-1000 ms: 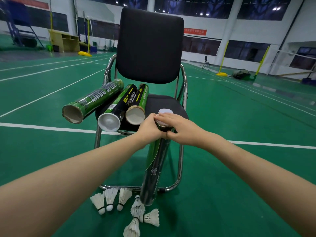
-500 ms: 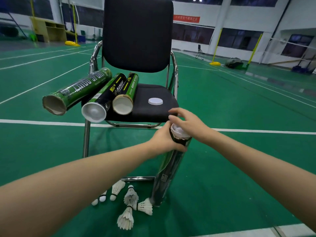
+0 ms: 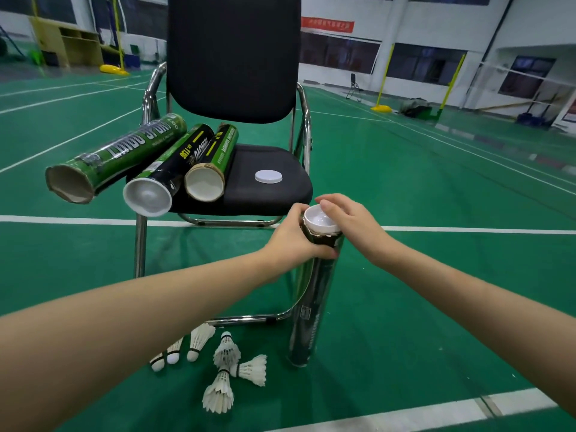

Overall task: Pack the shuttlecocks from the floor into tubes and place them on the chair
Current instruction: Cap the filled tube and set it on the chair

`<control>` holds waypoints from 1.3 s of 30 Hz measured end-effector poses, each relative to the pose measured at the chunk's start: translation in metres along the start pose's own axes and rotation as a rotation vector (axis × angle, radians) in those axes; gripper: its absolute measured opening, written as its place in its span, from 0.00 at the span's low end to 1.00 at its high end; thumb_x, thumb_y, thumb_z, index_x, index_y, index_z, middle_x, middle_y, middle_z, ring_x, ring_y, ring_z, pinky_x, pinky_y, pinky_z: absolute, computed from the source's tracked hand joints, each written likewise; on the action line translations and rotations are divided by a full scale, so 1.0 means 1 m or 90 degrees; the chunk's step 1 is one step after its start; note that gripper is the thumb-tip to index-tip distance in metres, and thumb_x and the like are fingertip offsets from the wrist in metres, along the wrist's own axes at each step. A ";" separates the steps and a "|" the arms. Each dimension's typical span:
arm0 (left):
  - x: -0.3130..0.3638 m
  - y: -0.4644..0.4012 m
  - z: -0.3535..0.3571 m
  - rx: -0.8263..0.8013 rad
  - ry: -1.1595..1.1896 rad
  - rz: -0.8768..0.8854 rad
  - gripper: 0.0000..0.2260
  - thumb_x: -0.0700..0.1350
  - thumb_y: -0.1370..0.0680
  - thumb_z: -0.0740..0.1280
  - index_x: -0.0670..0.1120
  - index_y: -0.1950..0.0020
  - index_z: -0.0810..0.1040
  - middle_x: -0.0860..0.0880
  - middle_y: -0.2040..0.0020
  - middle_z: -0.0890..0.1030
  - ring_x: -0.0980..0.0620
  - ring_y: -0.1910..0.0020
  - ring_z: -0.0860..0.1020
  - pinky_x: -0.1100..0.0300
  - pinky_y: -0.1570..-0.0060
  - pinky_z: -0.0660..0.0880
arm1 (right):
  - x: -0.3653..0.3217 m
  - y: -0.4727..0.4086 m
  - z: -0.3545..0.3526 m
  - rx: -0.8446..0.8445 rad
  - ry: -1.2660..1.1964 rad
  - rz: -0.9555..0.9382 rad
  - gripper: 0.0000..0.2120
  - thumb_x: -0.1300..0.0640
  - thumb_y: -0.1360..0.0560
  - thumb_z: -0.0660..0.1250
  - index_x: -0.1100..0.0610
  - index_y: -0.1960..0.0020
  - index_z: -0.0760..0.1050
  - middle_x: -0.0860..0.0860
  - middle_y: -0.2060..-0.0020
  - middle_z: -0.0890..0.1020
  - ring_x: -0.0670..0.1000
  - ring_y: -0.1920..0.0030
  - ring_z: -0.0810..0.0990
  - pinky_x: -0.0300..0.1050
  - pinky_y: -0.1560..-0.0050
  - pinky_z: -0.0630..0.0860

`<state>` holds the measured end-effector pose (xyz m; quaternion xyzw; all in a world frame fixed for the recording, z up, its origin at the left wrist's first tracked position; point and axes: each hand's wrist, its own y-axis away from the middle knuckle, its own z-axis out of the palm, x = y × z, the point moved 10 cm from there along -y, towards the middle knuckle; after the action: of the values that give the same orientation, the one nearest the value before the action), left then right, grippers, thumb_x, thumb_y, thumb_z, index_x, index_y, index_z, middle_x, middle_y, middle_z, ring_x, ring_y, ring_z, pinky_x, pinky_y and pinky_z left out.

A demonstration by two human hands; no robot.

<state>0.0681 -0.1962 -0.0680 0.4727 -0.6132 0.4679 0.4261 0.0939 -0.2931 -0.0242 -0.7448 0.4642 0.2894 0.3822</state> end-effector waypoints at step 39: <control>-0.056 0.041 0.030 -0.087 0.106 -0.115 0.19 0.47 0.19 0.61 0.61 0.31 0.62 0.51 0.32 0.70 0.56 0.40 0.72 0.60 0.44 0.66 | 0.064 0.040 0.041 -0.051 -0.162 0.138 0.16 0.57 0.20 0.51 0.55 0.40 0.74 0.50 0.46 0.79 0.46 0.46 0.75 0.34 0.49 0.71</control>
<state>0.0368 -0.2108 -0.1354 0.4553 -0.5610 0.4228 0.5470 0.0798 -0.3001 -0.1089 -0.6625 0.4779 0.4392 0.3739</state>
